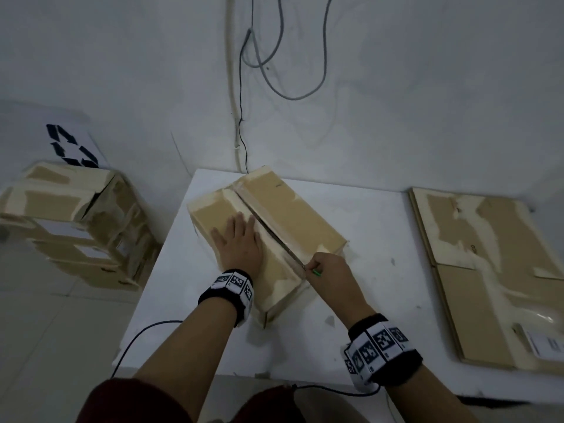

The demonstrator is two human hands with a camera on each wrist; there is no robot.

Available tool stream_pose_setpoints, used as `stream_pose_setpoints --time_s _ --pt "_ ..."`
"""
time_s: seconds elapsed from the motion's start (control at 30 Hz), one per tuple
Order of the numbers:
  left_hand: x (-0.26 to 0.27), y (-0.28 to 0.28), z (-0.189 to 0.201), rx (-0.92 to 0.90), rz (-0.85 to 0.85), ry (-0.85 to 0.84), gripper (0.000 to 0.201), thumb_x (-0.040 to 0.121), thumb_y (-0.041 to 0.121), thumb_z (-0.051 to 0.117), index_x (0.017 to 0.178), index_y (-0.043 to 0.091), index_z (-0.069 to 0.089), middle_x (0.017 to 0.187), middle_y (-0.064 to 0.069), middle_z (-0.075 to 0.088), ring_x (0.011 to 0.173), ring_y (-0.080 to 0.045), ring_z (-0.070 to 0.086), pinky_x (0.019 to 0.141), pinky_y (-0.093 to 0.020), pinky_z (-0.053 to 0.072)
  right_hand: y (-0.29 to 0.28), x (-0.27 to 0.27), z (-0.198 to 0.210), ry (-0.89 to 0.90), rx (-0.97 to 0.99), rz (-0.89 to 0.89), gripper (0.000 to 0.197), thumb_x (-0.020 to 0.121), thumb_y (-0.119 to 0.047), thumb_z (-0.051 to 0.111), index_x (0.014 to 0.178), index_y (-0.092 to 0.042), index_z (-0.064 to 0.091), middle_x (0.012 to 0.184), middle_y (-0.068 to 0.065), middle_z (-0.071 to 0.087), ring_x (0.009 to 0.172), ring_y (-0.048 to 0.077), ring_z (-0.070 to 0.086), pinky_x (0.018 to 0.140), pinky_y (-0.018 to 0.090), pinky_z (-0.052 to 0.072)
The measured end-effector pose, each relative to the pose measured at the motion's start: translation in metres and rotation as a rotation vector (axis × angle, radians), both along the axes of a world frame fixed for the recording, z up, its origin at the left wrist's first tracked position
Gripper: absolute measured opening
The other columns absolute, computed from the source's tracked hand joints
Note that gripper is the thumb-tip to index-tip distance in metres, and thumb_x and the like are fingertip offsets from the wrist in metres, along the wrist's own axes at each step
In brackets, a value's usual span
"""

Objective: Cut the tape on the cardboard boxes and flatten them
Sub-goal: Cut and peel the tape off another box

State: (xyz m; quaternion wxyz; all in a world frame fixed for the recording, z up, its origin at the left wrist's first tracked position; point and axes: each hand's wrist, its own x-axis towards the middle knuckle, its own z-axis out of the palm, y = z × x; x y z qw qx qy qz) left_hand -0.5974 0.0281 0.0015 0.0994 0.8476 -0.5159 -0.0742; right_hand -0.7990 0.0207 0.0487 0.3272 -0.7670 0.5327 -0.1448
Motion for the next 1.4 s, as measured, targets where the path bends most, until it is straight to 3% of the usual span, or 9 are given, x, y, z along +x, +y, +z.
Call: stream_pose_setpoints --time_s 0.1,0.17,0.27,0.33,0.67,0.83,1.03,1.2,1.4 --pt "0.002 0.001 0.003 -0.104 -0.057 0.015 0.048 0.101 0.035 0.022 0.144 0.021 0.037 0.152 -0.005 0.033 0.143 -0.025 0.024 0.111 -0.059 0.009 0.008 -0.006 -0.005 -0.030 -0.037 -0.047 0.013 0.091 -0.010 0.064 0.079 -0.015 0.062 0.079 -0.006 0.058 0.075 0.007 0.055 0.060 0.015 0.039" --pt "-0.001 0.004 0.007 -0.265 -0.300 0.068 0.047 0.093 0.039 0.023 0.125 0.022 0.054 0.130 0.000 0.054 0.125 -0.024 0.045 0.106 -0.050 0.022 0.011 -0.009 -0.008 -0.044 -0.091 -0.074 0.006 0.091 -0.014 0.065 0.085 -0.015 0.065 0.089 -0.002 0.064 0.086 0.013 0.060 0.070 0.026 0.049" --pt "-0.008 0.010 0.008 -0.296 -0.748 0.106 0.040 0.091 0.050 0.036 0.111 0.024 0.059 0.115 0.005 0.058 0.108 -0.019 0.054 0.095 -0.038 0.035 0.013 -0.013 -0.010 -0.026 -0.152 -0.110 0.003 0.091 -0.019 0.066 0.090 -0.021 0.068 0.093 -0.007 0.066 0.088 0.013 0.061 0.072 0.033 0.053" --pt "-0.009 0.008 0.008 -0.258 -0.839 0.107 0.045 0.089 0.059 0.042 0.111 0.023 0.058 0.116 0.004 0.057 0.107 -0.018 0.053 0.092 -0.036 0.039 0.014 -0.015 -0.010 -0.019 -0.175 -0.132 0.006 0.090 -0.019 0.066 0.089 -0.024 0.068 0.090 -0.013 0.063 0.087 0.012 0.061 0.068 0.030 0.050" --pt "-0.022 -0.003 0.024 -0.081 -0.819 0.056 0.087 0.057 0.089 0.041 0.113 0.026 0.057 0.112 0.005 0.046 0.108 -0.016 0.039 0.099 -0.033 0.029 -0.004 -0.020 -0.010 -0.028 -0.138 -0.174 0.011 0.088 -0.020 0.067 0.081 -0.029 0.069 0.088 -0.015 0.065 0.090 0.008 0.060 0.067 0.028 0.047" --pt "-0.030 -0.002 0.015 -0.116 -0.733 0.209 0.078 0.051 0.086 0.047 0.103 0.028 0.054 0.111 0.008 0.043 0.113 -0.018 0.035 0.096 -0.030 0.021 -0.004 -0.029 -0.017 -0.172 -0.056 -0.168 0.012 0.086 -0.017 0.071 0.079 -0.026 0.068 0.083 -0.009 0.067 0.085 0.009 0.060 0.076 0.032 0.051" --pt "-0.027 0.001 0.012 -0.149 -0.698 0.285 0.073 0.049 0.084 0.049 0.097 0.028 0.051 0.100 0.014 0.053 0.110 -0.017 0.034 0.091 -0.026 0.015 0.003 -0.040 -0.022 -0.328 0.039 -0.273 0.012 0.085 -0.011 0.072 0.078 -0.020 0.070 0.079 0.000 0.068 0.083 0.017 0.067 0.065 0.015 0.044" --pt "-0.028 0.003 0.012 -0.175 -0.723 0.296 0.071 0.052 0.082 0.051 0.097 0.028 0.050 0.097 0.014 0.053 0.106 -0.016 0.034 0.093 -0.027 0.018 0.007 -0.033 -0.027 -0.381 0.049 -0.308 0.013 0.086 -0.014 0.072 0.077 -0.023 0.070 0.083 -0.001 0.070 0.075 0.013 0.062 0.064 0.020 0.043" --pt "-0.026 0.005 0.005 -0.249 -0.762 0.264 0.064 0.065 0.079 0.050 0.101 0.026 0.059 0.097 0.013 0.055 0.103 -0.014 0.034 0.093 -0.027 0.019 0.008 -0.034 -0.022 -0.399 0.087 -0.278 0.012 0.086 -0.011 0.071 0.078 -0.021 0.070 0.079 0.004 0.071 0.084 0.019 0.068 0.075 0.026 0.051"
